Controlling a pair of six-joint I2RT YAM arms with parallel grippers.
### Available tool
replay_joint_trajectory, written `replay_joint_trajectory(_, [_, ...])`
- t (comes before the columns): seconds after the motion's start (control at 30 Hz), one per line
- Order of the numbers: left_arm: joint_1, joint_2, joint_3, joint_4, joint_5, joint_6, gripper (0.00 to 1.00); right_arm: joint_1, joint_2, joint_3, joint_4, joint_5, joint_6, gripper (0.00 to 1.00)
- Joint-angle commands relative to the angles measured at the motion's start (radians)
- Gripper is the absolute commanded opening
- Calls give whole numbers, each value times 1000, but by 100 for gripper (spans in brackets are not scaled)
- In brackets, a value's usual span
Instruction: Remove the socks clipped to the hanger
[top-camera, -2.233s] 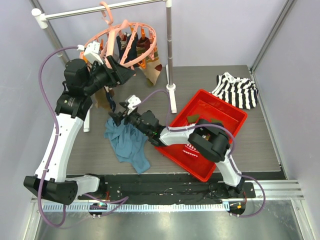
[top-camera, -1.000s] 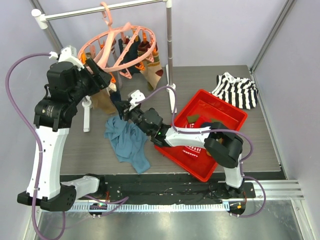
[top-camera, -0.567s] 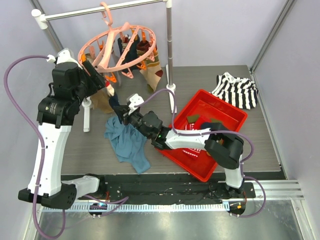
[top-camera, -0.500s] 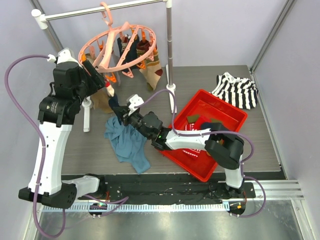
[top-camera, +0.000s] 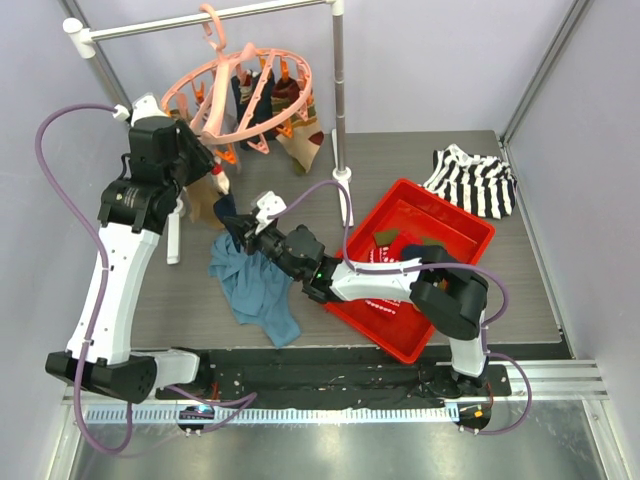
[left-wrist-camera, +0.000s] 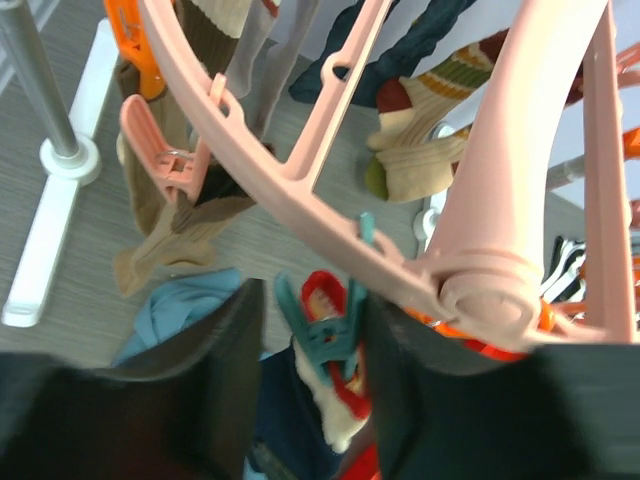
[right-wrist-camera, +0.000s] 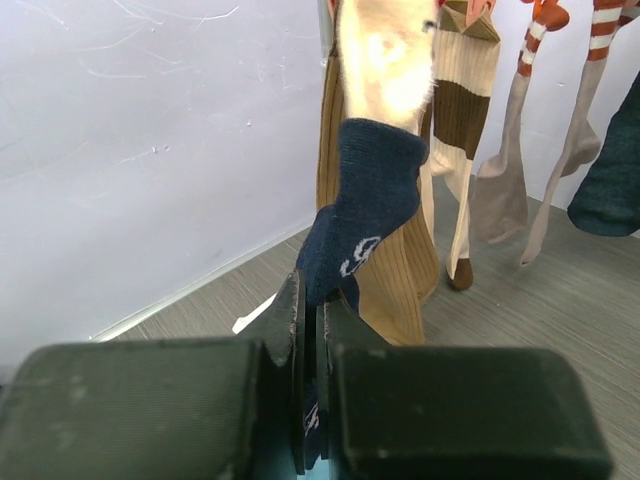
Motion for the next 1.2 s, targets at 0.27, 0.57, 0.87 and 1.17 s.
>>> replay_joint_trajectory(0.27, [-3,13,5,105,2,18,0,5,-105,-54,8,-5,50,1])
replay_joint_trajectory(0.57, [-3,4,16,85,8,62,2,5,-352,-197,-302,79,209,1])
replay_joint_trajectory(0.87, [-1,-8,68,36,-7,44,23,-17,-631,-152,-954,282,315,1])
replay_joint_trajectory(1.17, [-3,-86,70,19,65,41,67,-194,-799,-34,-1405,342,352,2])
